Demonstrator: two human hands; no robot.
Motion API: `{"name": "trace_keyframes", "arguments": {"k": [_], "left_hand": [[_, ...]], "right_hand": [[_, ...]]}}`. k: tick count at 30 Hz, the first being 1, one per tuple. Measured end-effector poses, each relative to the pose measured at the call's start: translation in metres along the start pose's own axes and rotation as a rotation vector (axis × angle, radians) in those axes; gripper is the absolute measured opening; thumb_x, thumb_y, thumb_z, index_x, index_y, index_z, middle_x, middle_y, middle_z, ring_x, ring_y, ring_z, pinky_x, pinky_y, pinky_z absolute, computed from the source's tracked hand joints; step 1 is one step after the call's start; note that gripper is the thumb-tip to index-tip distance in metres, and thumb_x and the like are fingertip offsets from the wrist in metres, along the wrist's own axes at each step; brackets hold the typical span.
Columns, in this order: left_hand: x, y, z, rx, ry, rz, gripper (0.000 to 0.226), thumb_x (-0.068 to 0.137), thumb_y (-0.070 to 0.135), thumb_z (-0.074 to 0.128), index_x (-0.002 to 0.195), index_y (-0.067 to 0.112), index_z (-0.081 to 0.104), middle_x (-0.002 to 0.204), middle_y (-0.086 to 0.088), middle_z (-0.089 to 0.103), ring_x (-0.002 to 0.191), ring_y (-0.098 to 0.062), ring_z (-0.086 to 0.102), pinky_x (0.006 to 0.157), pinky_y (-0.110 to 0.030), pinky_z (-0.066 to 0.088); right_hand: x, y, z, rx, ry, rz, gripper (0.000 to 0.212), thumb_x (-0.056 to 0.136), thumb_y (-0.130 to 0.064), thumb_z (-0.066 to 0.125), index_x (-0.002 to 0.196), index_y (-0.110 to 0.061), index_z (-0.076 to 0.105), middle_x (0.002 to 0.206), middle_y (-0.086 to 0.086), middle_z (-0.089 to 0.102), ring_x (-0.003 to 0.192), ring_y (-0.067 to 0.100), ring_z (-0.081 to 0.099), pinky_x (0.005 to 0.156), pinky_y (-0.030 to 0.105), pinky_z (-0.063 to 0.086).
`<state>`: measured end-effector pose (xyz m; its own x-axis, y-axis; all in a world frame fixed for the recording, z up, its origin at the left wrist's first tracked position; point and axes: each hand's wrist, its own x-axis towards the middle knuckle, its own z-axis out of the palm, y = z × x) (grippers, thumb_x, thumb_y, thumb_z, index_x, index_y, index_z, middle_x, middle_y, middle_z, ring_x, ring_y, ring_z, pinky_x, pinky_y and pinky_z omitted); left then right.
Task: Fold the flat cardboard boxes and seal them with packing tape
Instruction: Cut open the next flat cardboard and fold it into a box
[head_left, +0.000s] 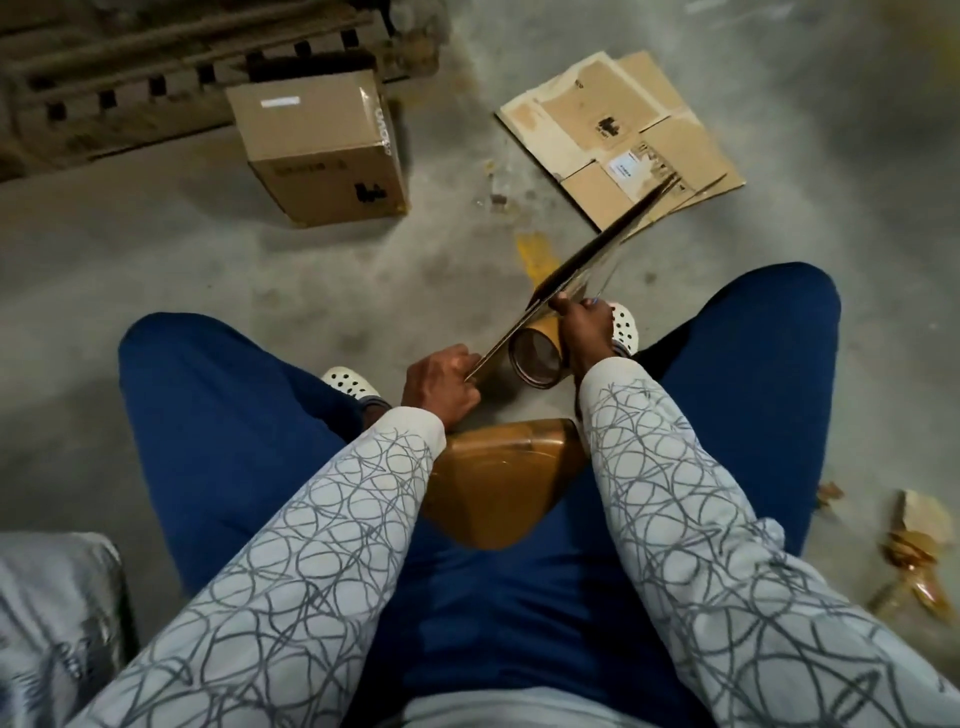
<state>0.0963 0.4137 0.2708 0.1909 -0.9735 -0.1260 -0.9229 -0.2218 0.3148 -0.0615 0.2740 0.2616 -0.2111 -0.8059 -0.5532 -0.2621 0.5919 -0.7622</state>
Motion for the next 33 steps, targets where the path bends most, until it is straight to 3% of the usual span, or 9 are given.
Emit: {"name": "trace_keyframes", "arguments": {"k": [4, 9, 12, 16, 18, 20, 24, 28, 33], "left_hand": [[0.003, -0.005, 0.005, -0.022, -0.018, -0.007, 0.031, 0.075, 0.018, 0.062, 0.103, 0.028, 0.072, 0.089, 0.001, 0.061, 0.08, -0.027, 0.063, 0.065, -0.028, 0.045], [0.007, -0.01, 0.011, -0.085, -0.055, -0.021, 0.029, 0.078, 0.024, 0.065, 0.105, 0.027, 0.074, 0.089, -0.002, 0.063, 0.083, -0.028, 0.063, 0.068, -0.029, 0.044], [0.007, -0.012, 0.012, -0.127, -0.044, -0.057, 0.026, 0.086, 0.042, 0.067, 0.109, 0.03, 0.074, 0.095, 0.001, 0.063, 0.088, -0.022, 0.062, 0.071, -0.027, 0.04], [0.006, -0.006, 0.005, -0.393, -0.062, -0.223, 0.055, 0.083, 0.075, 0.055, 0.112, 0.031, 0.072, 0.106, 0.008, 0.063, 0.095, -0.013, 0.058, 0.08, -0.029, 0.044], [0.006, -0.007, 0.005, -0.406, -0.045, -0.285, 0.053, 0.083, 0.073, 0.056, 0.11, 0.031, 0.073, 0.105, 0.008, 0.064, 0.098, -0.015, 0.062, 0.08, -0.027, 0.043], [0.004, -0.011, 0.004, -0.397, -0.066, -0.318, 0.052, 0.079, 0.07, 0.064, 0.11, 0.029, 0.073, 0.107, 0.008, 0.066, 0.1, -0.015, 0.063, 0.08, -0.027, 0.042], [0.006, -0.011, 0.001, -0.354, -0.051, -0.36, 0.05, 0.083, 0.064, 0.063, 0.114, 0.026, 0.072, 0.114, 0.0, 0.067, 0.106, -0.022, 0.062, 0.088, -0.035, 0.05], [0.011, -0.019, -0.009, -0.166, 0.005, -0.498, 0.034, 0.1, 0.04, 0.051, 0.115, 0.015, 0.068, 0.114, -0.015, 0.067, 0.107, -0.036, 0.061, 0.086, -0.041, 0.047], [0.017, -0.026, -0.022, -0.225, 0.054, -0.718, 0.035, 0.101, 0.041, 0.049, 0.119, 0.018, 0.068, 0.117, -0.016, 0.067, 0.11, -0.039, 0.061, 0.089, -0.042, 0.045]], "right_hand": [[0.007, 0.01, 0.014, 0.037, -0.053, -0.025, 0.074, 0.075, -0.074, 0.051, 0.123, -0.019, 0.063, 0.118, 0.004, 0.071, 0.11, 0.029, 0.064, 0.1, 0.043, 0.049], [0.003, 0.006, 0.013, 0.044, -0.062, -0.065, 0.079, 0.069, -0.083, 0.056, 0.114, -0.019, 0.067, 0.106, -0.001, 0.075, 0.098, 0.022, 0.069, 0.092, 0.042, 0.054], [0.009, 0.01, 0.012, 0.025, -0.064, -0.067, 0.074, 0.074, -0.076, 0.057, 0.116, -0.016, 0.067, 0.105, 0.0, 0.074, 0.098, 0.023, 0.069, 0.091, 0.042, 0.055], [0.001, 0.005, 0.01, -0.051, -0.039, -0.051, 0.059, 0.08, -0.063, 0.058, 0.113, -0.014, 0.064, 0.107, 0.006, 0.071, 0.097, 0.028, 0.066, 0.088, 0.041, 0.054], [-0.008, 0.001, 0.007, -0.143, -0.028, -0.065, 0.036, 0.087, -0.041, 0.058, 0.109, -0.013, 0.062, 0.103, 0.009, 0.067, 0.094, 0.028, 0.063, 0.078, 0.034, 0.048], [-0.011, 0.002, 0.005, -0.203, -0.018, -0.082, 0.036, 0.086, -0.032, 0.06, 0.114, -0.01, 0.062, 0.106, 0.01, 0.068, 0.097, 0.028, 0.062, 0.079, 0.033, 0.048], [-0.012, 0.004, 0.001, -0.285, -0.016, -0.081, 0.041, 0.081, -0.025, 0.064, 0.117, -0.006, 0.058, 0.107, 0.013, 0.064, 0.097, 0.029, 0.059, 0.077, 0.031, 0.043], [-0.018, 0.001, -0.003, -0.301, -0.001, -0.112, 0.033, 0.084, -0.017, 0.06, 0.115, -0.009, 0.055, 0.1, 0.009, 0.056, 0.093, 0.026, 0.053, 0.075, 0.03, 0.037], [-0.025, -0.007, -0.01, -0.354, 0.014, -0.176, 0.033, 0.085, -0.014, 0.059, 0.118, -0.007, 0.055, 0.11, 0.015, 0.062, 0.1, 0.032, 0.058, 0.077, 0.03, 0.037]]}}
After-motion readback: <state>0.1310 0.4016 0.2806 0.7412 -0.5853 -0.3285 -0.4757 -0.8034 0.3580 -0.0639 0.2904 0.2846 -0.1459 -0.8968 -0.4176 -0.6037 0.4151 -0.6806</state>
